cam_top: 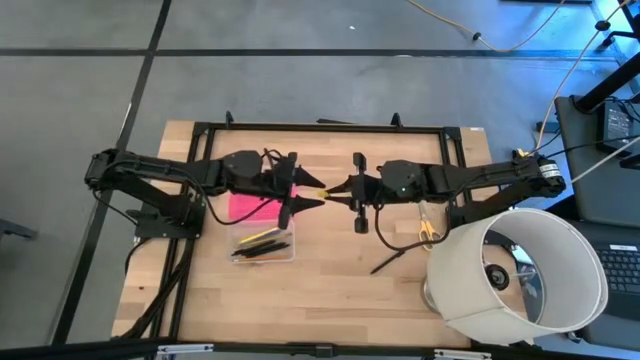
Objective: Pick & place school supplies into a supply box
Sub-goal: Put the yellow pen into the pink supply box
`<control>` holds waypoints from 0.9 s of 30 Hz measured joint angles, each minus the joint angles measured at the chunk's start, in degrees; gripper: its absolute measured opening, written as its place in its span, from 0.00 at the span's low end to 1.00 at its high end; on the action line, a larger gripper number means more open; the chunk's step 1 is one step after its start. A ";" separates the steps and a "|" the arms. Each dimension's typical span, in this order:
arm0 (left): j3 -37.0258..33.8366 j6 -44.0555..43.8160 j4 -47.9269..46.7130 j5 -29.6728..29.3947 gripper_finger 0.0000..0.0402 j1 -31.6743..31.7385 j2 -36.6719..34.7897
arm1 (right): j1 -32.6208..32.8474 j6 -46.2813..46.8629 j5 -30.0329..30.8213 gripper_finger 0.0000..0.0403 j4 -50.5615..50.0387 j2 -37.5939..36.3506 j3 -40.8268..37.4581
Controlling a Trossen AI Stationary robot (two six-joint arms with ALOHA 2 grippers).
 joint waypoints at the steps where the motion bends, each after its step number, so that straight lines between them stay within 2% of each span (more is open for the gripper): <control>1: 0.00 0.40 0.97 0.47 0.50 0.00 0.00 | 0.00 0.00 0.02 0.12 0.02 0.00 0.00; 11: 0.00 1.72 2.93 -2.04 0.47 0.07 0.68 | 0.00 0.09 0.02 0.12 3.97 0.16 -0.02; 19: 0.00 4.05 6.26 -0.56 0.31 0.07 0.72 | 0.00 0.09 0.07 0.12 3.89 1.28 -0.10; 27: 0.00 5.05 5.81 0.18 0.15 0.07 0.72 | 0.00 0.07 0.01 0.12 3.96 1.40 -0.09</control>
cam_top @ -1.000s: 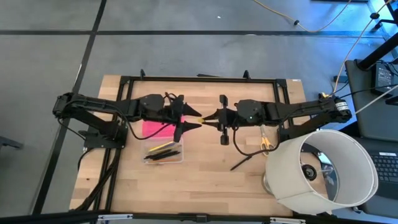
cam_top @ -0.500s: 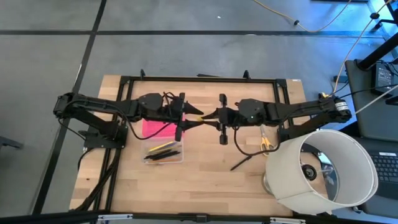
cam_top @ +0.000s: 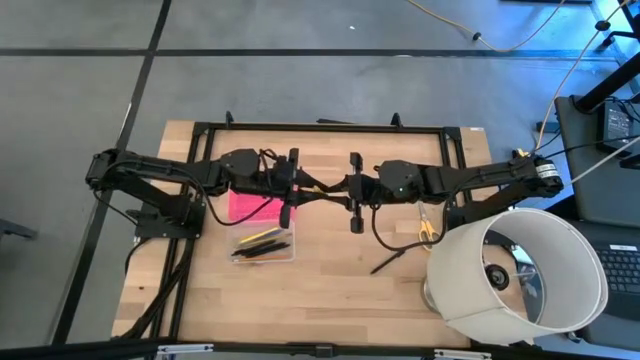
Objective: Pick & place school supplies into a supply box
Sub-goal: Put the yellow pen into the pink supply box
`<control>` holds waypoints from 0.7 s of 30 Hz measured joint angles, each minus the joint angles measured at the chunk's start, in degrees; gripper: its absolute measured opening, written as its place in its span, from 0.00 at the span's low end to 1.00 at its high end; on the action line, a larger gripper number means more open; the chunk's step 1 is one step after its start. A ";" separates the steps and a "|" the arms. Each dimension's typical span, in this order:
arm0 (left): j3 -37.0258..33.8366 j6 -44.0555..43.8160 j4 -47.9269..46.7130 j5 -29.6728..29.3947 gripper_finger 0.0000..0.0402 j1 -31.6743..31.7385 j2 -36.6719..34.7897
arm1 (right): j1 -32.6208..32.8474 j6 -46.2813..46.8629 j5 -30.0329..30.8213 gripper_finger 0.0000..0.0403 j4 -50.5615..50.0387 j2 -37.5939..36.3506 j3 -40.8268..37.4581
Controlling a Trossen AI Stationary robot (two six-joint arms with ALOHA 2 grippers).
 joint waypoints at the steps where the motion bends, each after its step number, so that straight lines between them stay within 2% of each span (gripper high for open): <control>1: 0.00 0.55 0.00 -0.02 0.14 0.00 0.00 | 0.00 0.03 -0.01 0.13 -0.03 0.00 0.00; 6: 0.00 0.80 -0.87 0.00 0.14 0.00 0.06 | 0.00 -0.28 -0.14 0.21 -2.90 -0.04 0.06; 9: 0.00 -0.18 -2.68 0.06 0.14 0.00 0.00 | 0.02 0.12 -0.14 0.30 -9.11 -0.05 0.07; 13: 0.00 -2.60 -9.67 0.09 0.14 0.00 0.00 | 0.02 2.70 -0.16 0.44 -21.90 -0.07 0.07; 17: 0.00 -8.52 -22.74 0.49 0.14 0.00 0.00 | 0.02 6.22 -2.09 0.53 -33.60 -0.07 0.04; 21: 0.00 -16.62 -39.23 2.13 0.14 -0.02 0.34 | 0.05 9.48 -6.21 0.56 -41.06 -0.07 0.04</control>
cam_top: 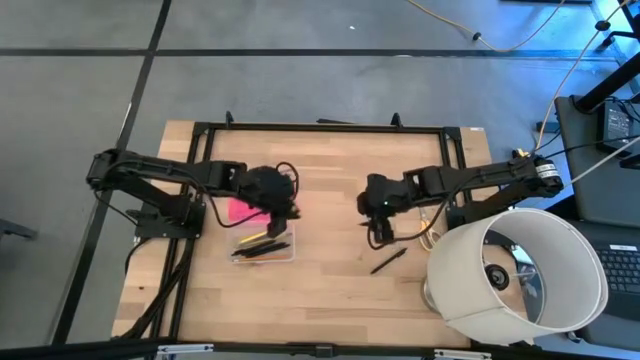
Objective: Pick & place school supplies into a supply box
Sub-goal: Put the yellow pen into the pink supply box
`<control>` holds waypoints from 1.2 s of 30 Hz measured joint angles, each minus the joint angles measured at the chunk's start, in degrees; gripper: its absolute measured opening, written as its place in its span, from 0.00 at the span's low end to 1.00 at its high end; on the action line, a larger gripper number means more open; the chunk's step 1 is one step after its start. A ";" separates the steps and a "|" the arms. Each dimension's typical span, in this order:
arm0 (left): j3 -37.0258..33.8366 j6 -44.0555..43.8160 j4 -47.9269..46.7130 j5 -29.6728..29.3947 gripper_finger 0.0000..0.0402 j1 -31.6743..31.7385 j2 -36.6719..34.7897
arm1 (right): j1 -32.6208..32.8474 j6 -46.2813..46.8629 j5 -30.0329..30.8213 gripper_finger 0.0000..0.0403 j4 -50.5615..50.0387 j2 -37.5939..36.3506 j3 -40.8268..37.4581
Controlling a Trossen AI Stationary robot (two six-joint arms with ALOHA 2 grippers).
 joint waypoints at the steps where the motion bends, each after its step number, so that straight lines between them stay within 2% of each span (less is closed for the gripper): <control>1: 0.00 -2.00 -3.34 0.17 0.14 0.00 0.38 | 0.09 -0.03 -0.95 0.56 -1.67 0.00 0.00; 4: -0.02 -6.32 -10.45 1.43 0.14 0.02 2.36 | 0.79 -1.72 -2.90 0.56 -4.49 0.00 -0.27; 7: -0.02 -9.58 -12.79 4.12 0.14 0.02 5.65 | 2.01 -2.80 -3.46 0.56 -4.43 0.02 -2.52; 12: -0.02 -9.99 -13.97 8.99 0.14 -0.96 11.76 | 3.40 -3.29 -3.48 0.53 -3.99 0.07 -8.67; 17: -0.02 -8.96 -18.10 8.74 0.14 -1.86 16.47 | 5.01 -0.56 -3.44 0.50 -3.66 0.07 -14.72; 28: -0.02 -4.09 -21.10 8.38 0.14 -1.88 22.80 | 11.10 -2.36 -3.43 0.49 -2.50 0.07 -24.43; 36: -0.02 -3.34 -21.01 8.63 0.15 -1.86 23.81 | 14.19 -2.21 -3.45 0.49 5.83 0.07 -29.83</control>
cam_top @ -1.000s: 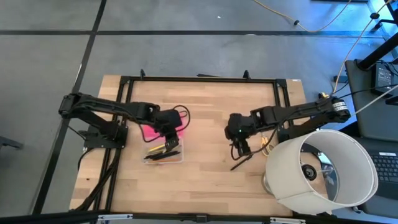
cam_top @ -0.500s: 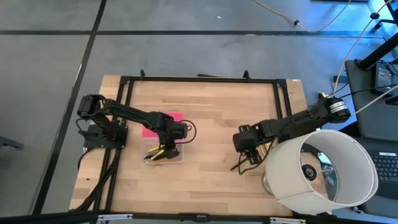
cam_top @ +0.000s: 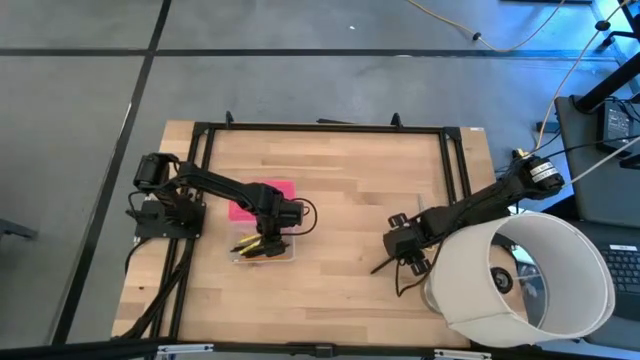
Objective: Pick & place school supplies into a supply box
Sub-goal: Put the yellow pen into the pink supply box, then put the black pen into the pink supply box
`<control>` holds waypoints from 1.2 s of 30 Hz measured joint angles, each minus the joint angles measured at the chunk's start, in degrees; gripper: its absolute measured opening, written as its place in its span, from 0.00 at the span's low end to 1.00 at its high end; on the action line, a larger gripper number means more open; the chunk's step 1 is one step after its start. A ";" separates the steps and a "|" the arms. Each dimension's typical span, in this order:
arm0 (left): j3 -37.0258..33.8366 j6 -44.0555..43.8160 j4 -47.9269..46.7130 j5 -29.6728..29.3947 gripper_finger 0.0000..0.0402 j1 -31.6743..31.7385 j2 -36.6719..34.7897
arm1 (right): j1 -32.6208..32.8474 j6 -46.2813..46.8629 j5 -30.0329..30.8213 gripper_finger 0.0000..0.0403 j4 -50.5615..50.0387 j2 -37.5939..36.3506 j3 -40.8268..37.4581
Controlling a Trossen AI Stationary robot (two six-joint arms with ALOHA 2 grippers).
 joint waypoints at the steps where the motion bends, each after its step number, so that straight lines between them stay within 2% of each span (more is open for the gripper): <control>1: 0.00 0.12 0.00 0.02 0.15 0.00 0.00 | 0.25 0.00 0.02 0.49 0.76 -0.01 -0.53; 9: 0.00 0.33 -0.02 0.10 0.24 0.12 0.00 | 0.67 0.02 0.26 0.49 3.43 -0.02 -4.00; 17: 0.00 -0.71 -0.03 0.20 0.27 0.80 0.00 | 0.69 0.02 1.48 0.48 6.97 -0.33 -7.39; 27: 0.00 -0.67 -0.13 0.33 0.27 0.81 -2.17 | 0.69 1.77 1.55 0.27 8.30 -0.23 -7.50; 33: 0.00 -0.67 -0.02 0.30 0.27 0.79 -6.71 | 0.69 3.35 1.71 0.14 8.61 -0.17 -7.50; 36: 0.00 -1.55 0.19 0.13 0.27 0.79 -9.30 | 0.69 3.43 1.75 0.11 8.81 -0.17 -7.43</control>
